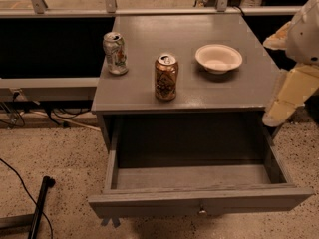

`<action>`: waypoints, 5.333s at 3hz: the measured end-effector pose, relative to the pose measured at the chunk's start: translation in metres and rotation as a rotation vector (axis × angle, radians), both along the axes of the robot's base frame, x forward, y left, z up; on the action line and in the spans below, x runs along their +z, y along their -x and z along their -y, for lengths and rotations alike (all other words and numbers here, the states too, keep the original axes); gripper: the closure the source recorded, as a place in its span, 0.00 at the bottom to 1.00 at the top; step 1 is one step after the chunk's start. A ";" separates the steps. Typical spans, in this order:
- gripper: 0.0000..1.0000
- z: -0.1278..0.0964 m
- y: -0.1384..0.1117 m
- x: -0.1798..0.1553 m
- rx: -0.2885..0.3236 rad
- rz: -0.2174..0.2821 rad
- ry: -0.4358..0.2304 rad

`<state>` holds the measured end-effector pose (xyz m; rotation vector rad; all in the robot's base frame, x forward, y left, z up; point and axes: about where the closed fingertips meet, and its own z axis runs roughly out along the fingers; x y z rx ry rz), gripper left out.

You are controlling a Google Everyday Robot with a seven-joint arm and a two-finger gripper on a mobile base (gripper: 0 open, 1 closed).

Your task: Place orange can into top drawer

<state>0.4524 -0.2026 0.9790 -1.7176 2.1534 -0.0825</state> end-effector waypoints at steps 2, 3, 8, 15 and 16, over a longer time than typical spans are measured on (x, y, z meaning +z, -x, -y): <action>0.00 -0.047 -0.076 0.001 0.076 0.145 -0.262; 0.00 -0.053 -0.109 -0.002 0.056 0.186 -0.434; 0.00 -0.094 -0.132 -0.028 0.103 0.196 -0.677; 0.00 -0.194 -0.185 -0.065 0.213 0.152 -0.988; 0.00 -0.194 -0.185 -0.065 0.213 0.152 -0.988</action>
Offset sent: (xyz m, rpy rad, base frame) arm 0.1260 0.0677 0.0076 0.4363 -0.2226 0.0954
